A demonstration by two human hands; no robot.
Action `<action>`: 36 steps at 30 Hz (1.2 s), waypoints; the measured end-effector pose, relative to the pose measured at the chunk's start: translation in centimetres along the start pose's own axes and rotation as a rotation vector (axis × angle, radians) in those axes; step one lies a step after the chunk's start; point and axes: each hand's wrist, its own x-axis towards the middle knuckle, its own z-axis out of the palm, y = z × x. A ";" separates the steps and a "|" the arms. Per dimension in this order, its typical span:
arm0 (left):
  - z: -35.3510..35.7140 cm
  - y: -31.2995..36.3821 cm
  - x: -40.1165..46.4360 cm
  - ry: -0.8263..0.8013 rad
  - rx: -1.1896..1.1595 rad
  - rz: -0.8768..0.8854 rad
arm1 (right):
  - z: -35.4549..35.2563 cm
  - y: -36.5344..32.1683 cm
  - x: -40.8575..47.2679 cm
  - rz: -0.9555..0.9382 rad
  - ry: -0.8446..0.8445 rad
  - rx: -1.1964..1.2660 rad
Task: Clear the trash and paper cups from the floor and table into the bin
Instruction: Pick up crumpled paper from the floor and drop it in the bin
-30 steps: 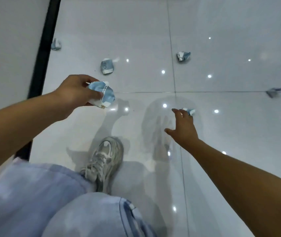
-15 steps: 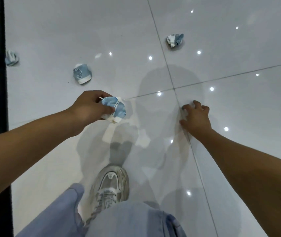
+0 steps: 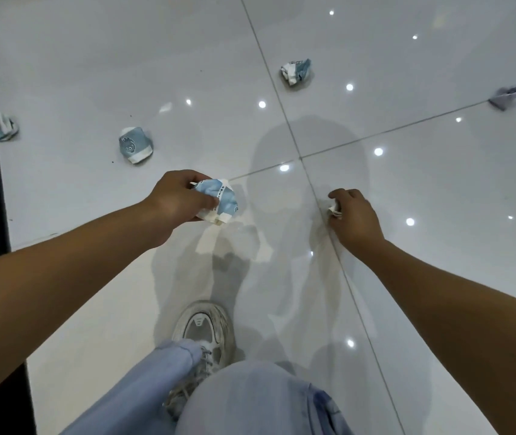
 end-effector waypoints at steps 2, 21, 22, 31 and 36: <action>0.0 1.8 -1.7 -0.006 0.040 0.006 | -2.1 -1.4 -2.5 -0.022 -0.001 0.065; 3.2 28.3 -39.6 -0.412 0.297 0.031 | -40.1 -16.7 -36.3 0.486 0.442 0.604; 4.5 29.0 -41.5 -0.442 0.312 0.059 | -41.3 -16.5 -38.2 0.523 0.492 0.622; 17.4 25.4 -58.3 -0.726 0.562 0.267 | -41.4 -10.3 -58.4 0.833 0.746 0.761; 22.0 18.2 -66.9 -0.853 0.738 0.283 | -37.2 -7.8 -70.7 1.075 0.858 0.783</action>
